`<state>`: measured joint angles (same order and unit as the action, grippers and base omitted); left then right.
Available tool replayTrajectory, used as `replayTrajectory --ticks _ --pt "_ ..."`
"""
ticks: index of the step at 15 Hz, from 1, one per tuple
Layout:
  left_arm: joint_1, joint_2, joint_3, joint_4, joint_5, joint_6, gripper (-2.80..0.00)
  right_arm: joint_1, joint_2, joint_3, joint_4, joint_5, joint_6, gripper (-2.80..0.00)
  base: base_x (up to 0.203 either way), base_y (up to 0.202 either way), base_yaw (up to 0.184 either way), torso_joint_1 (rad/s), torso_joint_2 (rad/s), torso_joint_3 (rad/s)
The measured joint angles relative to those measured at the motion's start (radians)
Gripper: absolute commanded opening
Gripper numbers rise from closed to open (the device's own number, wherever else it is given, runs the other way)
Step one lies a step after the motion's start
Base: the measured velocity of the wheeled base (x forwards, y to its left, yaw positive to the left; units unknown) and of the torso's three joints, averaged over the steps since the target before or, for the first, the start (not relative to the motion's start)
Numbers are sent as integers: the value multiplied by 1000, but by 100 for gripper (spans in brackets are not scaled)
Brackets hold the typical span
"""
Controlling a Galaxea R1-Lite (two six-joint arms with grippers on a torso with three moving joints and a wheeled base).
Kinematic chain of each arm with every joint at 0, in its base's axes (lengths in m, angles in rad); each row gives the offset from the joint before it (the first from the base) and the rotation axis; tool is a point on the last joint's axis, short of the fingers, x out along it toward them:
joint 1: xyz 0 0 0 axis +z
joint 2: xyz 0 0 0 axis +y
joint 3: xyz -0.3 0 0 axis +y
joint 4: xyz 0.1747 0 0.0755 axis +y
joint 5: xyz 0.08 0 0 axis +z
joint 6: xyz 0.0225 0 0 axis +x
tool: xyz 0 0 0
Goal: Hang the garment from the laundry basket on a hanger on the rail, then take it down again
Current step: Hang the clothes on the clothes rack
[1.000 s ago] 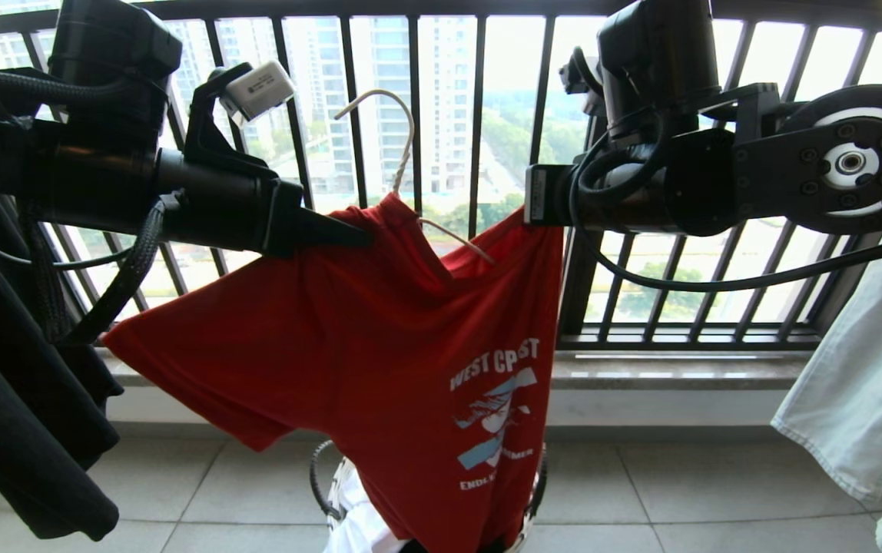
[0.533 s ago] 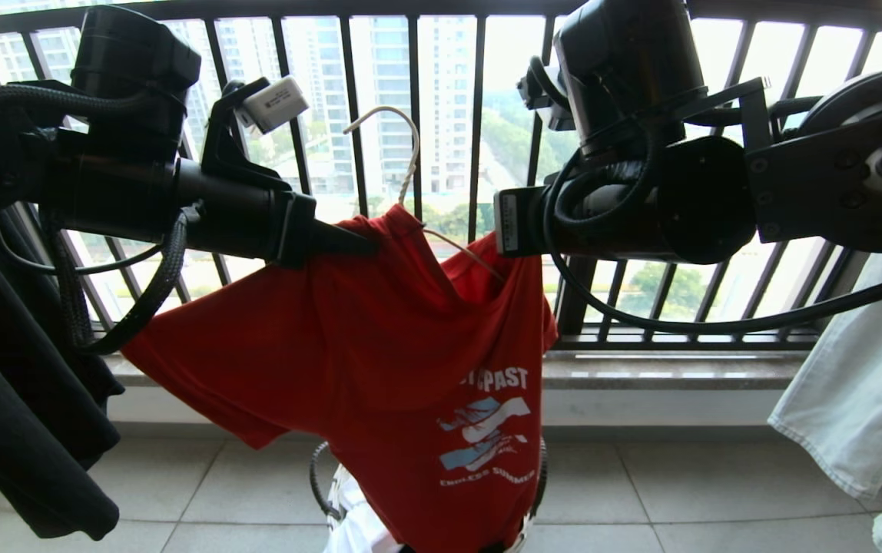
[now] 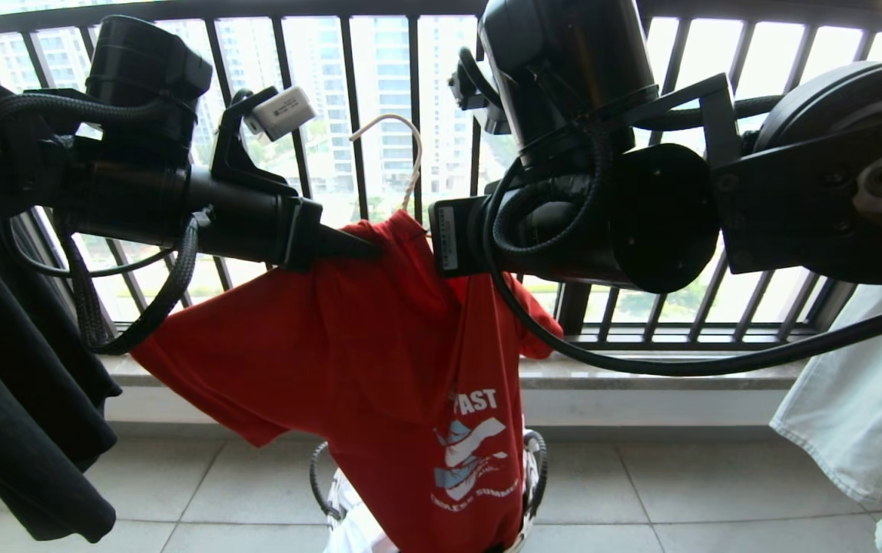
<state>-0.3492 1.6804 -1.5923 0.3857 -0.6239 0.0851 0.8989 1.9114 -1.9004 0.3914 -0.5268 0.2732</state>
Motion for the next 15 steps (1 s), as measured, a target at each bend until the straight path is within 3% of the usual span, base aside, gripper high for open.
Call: replayTrajectory --ticks 6,12,15 --pt "-44 7 20 -12 -6 -14 -280 -30 17 -24 -45 -3 -95 -280 0 0 0 0 0 0" --pt "-72 31 63 -153 -2 -103 -280 -28 1 -23 -67 -2 -158 -280 0 0 0 0 0 0" --pt "-72 39 64 -154 0 -104 -280 -40 -22 -15 -145 -4 -259 -280 0 0 0 0 0 0"
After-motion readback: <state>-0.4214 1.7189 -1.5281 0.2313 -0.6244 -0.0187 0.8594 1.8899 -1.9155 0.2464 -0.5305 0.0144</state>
